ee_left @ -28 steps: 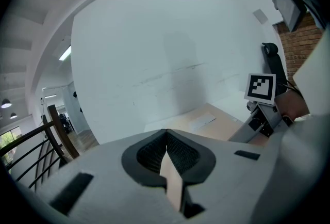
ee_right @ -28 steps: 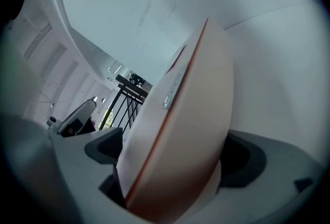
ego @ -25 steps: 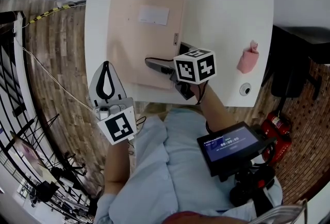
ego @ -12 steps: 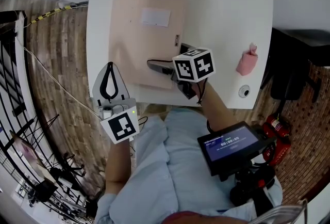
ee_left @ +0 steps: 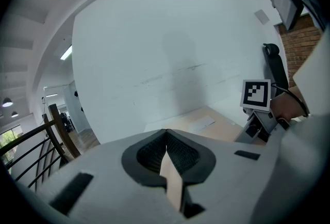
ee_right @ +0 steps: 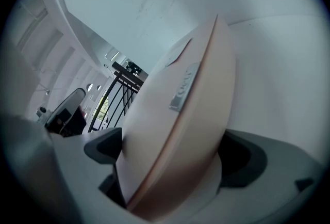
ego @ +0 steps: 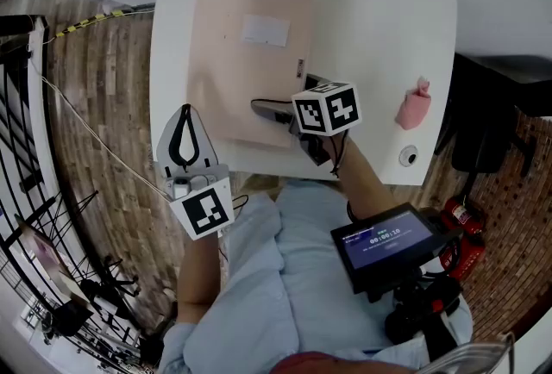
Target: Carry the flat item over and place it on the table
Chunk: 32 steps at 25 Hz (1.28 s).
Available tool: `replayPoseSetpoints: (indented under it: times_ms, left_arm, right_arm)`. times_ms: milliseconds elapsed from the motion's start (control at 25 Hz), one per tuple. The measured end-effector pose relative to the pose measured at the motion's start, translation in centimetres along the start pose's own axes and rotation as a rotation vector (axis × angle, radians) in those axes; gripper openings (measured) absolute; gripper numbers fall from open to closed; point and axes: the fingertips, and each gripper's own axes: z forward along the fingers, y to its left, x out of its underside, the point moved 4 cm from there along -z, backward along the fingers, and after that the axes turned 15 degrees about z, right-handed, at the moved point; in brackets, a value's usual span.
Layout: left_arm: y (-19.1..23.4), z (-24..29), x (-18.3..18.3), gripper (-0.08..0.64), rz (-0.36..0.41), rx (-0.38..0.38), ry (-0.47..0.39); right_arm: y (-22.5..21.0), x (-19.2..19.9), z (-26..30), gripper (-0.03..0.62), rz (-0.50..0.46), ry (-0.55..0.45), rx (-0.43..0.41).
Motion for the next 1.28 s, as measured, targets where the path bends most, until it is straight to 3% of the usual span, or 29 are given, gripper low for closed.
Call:
replayPoseSetpoints:
  times_ms: [840,1120,1280]
  left_arm:
    - [0.8,-1.1,-0.4,0.009,0.001,-0.024,-0.034]
    - [1.1,-1.6,-1.5,0.009,-0.010,-0.027,-0.093]
    - [1.1,-2.9,-2.8,0.009,-0.048,-0.015,-0.139]
  right_arm:
    - [-1.1,-0.6,-1.1,0.561,0.026,-0.073,0.056]
    - [0.6,-1.0,-3.1,0.546,0.009,-0.159,0.039]
    - [2.8,-0.6,-6.0,0.528,-0.011,-0.257,0.023]
